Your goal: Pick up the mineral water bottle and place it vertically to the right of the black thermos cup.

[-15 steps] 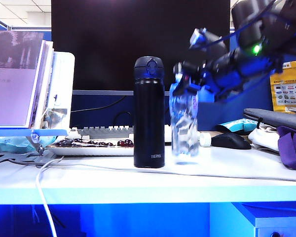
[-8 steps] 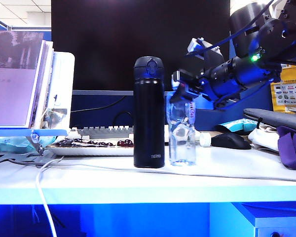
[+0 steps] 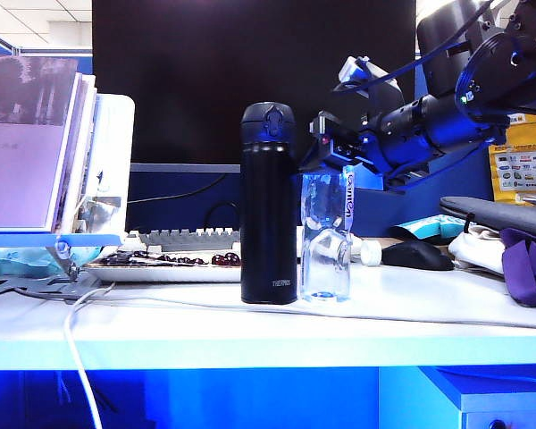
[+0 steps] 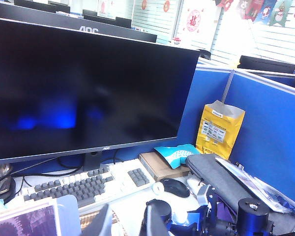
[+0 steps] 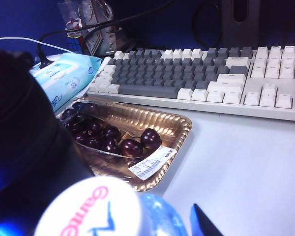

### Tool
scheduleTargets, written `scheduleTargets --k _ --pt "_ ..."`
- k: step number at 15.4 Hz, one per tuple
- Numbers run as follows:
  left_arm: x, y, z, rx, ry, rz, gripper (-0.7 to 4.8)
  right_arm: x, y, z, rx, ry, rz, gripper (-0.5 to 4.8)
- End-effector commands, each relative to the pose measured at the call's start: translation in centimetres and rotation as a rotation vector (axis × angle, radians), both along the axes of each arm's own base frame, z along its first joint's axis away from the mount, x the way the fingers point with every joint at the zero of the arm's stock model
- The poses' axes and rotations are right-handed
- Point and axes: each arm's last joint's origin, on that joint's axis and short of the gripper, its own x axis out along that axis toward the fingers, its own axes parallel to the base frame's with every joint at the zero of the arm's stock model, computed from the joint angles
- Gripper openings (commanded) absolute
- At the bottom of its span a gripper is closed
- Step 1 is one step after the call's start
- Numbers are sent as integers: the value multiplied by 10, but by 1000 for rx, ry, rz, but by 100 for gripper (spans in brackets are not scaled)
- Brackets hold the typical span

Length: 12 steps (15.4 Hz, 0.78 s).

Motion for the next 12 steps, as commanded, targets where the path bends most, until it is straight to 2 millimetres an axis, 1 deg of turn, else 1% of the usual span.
scheduleTargets --k 1,5,6,7,9,10,11,12 --pt "-1 1 1 -4 -10 1 111 0 1 10 30 -67 9 368" --pt "-1 1 1 -3 -10 1 111 -7 -2 34 56 -135 7 368" --pt "-1 1 1 -4 -10 0 111 -10 -3 43 66 -161 6 368" --pt "-1 1 1 -3 -10 1 111 -15 -5 55 79 -195 6 368" --pt "-1 1 1 -3 -10 1 111 -29 -11 85 110 -288 5 361" --pt "-1 1 1 -3 -10 1 111 -40 -15 102 130 -340 5 328" --pt "-1 1 1 -3 -10 1 111 -53 -21 121 152 -394 5 212" --pt "-1 1 1 -4 -10 1 111 -66 -26 137 165 -435 1 60"
